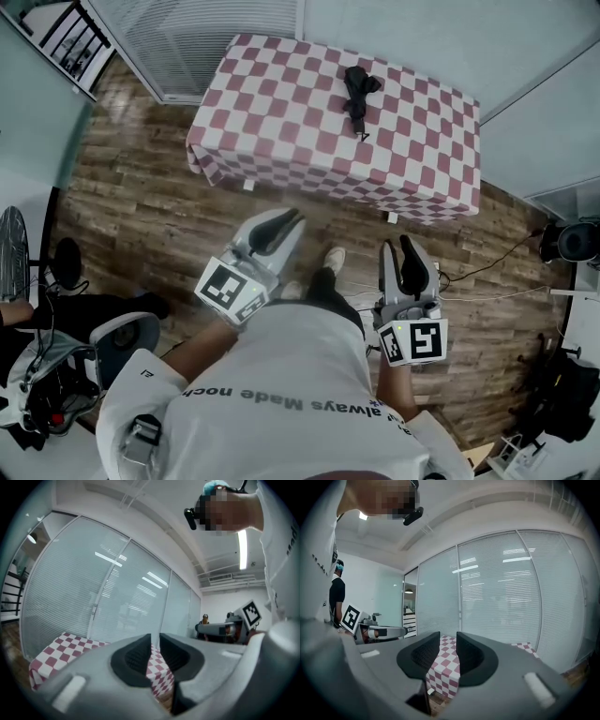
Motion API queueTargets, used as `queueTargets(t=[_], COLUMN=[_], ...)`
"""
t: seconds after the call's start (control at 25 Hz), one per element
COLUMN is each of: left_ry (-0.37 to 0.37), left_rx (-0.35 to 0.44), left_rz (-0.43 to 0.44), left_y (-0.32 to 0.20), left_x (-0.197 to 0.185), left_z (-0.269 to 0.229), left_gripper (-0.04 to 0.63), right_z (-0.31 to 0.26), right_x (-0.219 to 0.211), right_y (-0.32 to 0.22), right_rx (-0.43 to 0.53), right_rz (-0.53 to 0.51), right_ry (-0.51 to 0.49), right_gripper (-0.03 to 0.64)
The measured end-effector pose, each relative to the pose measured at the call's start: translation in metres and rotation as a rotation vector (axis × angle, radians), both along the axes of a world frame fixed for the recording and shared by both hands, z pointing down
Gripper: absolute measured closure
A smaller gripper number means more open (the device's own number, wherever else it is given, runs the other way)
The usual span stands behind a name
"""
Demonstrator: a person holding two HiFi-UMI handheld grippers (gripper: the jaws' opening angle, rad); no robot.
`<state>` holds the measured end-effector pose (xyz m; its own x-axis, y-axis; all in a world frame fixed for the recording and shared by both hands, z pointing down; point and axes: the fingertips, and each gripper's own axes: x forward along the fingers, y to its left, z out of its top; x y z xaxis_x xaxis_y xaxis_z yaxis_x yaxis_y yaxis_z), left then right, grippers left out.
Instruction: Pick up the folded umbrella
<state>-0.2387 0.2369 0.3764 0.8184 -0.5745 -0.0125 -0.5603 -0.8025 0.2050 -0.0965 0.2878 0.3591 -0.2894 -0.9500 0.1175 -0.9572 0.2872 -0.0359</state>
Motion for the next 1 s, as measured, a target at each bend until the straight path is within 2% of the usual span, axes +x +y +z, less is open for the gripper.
queueTargets(t=[0.6,1.0], left_ry=[-0.006,-0.027], left_rx=[0.028,0.021], left_rz=[0.033,0.005], left_y=[-0.1,-0.145], left_x=[0.157,0.225], left_z=[-0.017,-0.013], left_gripper=[0.537,0.537], right_z=[-0.006,-0.002], right_x=[0.152,0.223], right_y=[-0.099,-0.149], right_rx=[0.018,0.019], right_rz=[0.02,-0.015], right_ry=[-0.02,-0.031], right_gripper=[0.509,0.511])
